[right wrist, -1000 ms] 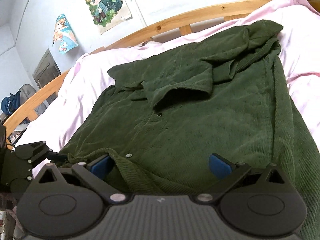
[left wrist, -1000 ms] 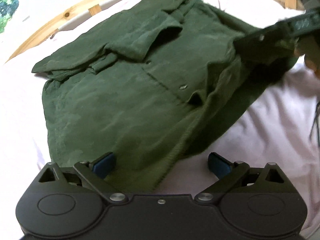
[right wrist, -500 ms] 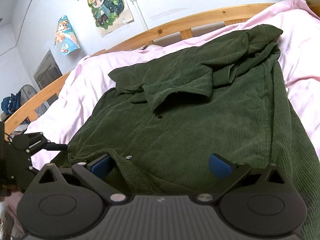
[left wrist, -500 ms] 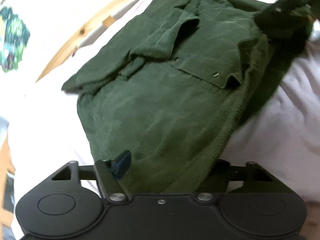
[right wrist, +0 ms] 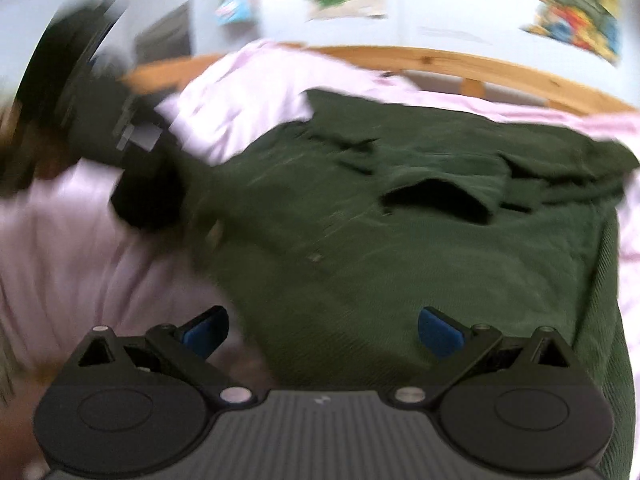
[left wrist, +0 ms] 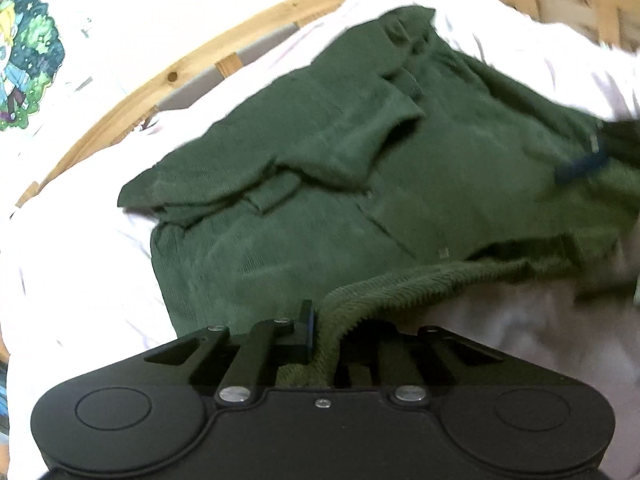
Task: Fold large clothes
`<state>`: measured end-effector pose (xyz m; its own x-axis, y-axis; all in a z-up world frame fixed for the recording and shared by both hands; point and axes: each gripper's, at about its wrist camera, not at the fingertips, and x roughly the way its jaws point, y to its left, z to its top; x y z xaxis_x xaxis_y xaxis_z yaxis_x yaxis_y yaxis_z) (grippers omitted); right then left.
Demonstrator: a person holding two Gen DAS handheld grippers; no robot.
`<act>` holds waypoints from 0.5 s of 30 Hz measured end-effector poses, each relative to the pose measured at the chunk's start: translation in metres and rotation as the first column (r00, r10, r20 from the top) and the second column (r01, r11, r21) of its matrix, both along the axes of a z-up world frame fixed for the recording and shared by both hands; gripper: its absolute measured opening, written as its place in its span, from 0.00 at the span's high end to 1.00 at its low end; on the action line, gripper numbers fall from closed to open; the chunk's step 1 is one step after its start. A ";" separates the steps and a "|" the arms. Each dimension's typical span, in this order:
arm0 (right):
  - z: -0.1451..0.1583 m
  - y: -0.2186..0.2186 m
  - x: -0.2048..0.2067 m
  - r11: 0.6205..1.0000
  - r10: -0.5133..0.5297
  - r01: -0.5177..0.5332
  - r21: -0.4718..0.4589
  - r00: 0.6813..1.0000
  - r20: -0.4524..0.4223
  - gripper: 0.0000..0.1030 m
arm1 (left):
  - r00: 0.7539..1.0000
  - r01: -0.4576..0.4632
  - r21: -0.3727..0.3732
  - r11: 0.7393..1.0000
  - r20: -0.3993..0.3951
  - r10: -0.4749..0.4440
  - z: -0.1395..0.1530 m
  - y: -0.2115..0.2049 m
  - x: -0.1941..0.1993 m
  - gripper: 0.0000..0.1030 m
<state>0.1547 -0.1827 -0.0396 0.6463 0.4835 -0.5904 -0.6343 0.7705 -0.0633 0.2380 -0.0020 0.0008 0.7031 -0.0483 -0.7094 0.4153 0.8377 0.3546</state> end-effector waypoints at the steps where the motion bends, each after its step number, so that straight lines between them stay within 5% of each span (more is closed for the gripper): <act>1: -0.004 0.008 -0.003 0.998 -0.009 0.011 -0.062 0.999 0.032 0.00 | 1.000 -0.004 -0.009 1.000 0.002 0.004 0.005 -0.001 0.004 0.91; 4: -0.019 0.024 -0.006 0.957 -0.061 0.101 -0.272 0.987 0.151 0.00 | 1.000 -0.016 -0.032 0.999 0.013 0.017 0.014 -0.002 0.010 0.91; 7: -0.026 0.016 -0.003 0.920 -0.138 0.203 -0.336 0.969 0.207 0.02 | 1.000 -0.025 -0.043 0.999 0.017 0.025 0.016 0.000 0.010 0.91; 10: -0.021 0.001 0.004 0.891 -0.213 0.302 -0.338 0.937 0.277 0.14 | 0.999 -0.032 -0.052 0.998 0.011 0.032 0.014 0.000 0.008 0.91; 15: 0.003 -0.029 0.013 0.902 -0.319 0.396 -0.173 0.880 0.352 0.20 | 0.997 -0.066 -0.065 0.996 0.022 0.068 0.017 0.006 0.013 0.91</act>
<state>0.1679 -0.2117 -0.0364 0.9152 0.0576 -0.3988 -0.2362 0.8786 -0.4151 0.2508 0.0045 0.0182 0.7231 -0.0452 -0.6893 0.3493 0.8848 0.3084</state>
